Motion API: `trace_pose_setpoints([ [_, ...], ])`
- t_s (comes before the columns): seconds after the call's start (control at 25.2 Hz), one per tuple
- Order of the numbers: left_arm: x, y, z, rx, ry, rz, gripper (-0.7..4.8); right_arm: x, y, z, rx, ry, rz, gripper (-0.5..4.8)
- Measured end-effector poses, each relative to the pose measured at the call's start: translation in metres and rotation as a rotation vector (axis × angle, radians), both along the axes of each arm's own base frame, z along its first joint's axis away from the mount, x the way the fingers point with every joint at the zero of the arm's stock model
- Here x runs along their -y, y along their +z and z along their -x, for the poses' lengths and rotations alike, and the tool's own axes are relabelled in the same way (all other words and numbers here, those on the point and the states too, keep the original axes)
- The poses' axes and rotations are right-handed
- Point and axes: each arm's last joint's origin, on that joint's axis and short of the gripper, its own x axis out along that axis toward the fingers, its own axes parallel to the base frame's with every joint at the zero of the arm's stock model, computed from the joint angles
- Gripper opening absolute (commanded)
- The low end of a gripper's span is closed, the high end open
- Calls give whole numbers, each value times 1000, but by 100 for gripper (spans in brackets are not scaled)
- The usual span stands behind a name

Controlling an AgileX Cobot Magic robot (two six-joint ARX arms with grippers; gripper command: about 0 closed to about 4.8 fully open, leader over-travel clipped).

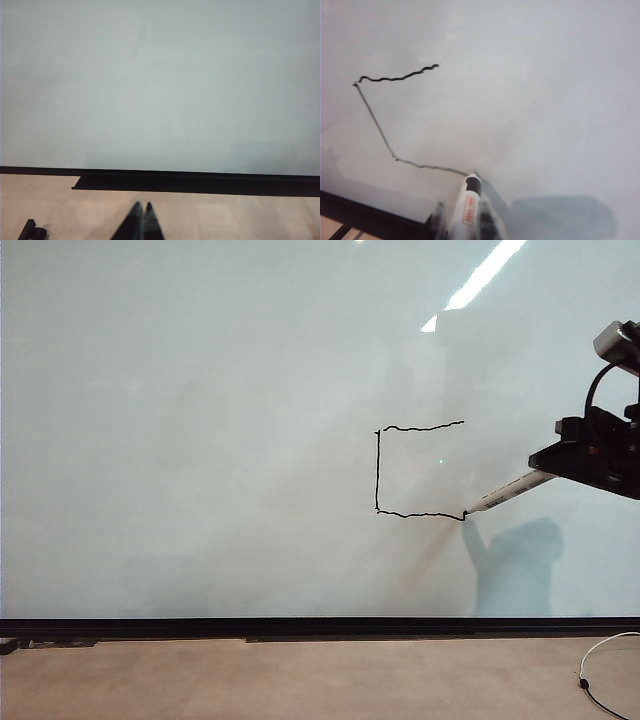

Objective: Pick up the pen on the shelf to the right of the whiteboard and draw a rectangle.

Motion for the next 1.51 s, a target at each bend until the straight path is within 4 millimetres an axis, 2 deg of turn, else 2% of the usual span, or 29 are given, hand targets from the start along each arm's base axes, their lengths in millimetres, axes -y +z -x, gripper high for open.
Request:
trace_pose_setpoints([
  [0.2, 0, 0, 0, 0, 0, 0, -5, -4, 6, 25, 24, 16, 9, -6],
  [0.64, 0, 0, 0, 0, 0, 0, -4, -6, 19, 42, 5, 30, 232, -6],
  [1.23, 0, 0, 0, 0, 0, 0, -5, -32, 64, 11, -36, 79, 598, -6],
  [1.51, 0, 0, 0, 0, 0, 0, -4, -31, 64, 8, -46, 79, 642, -6],
])
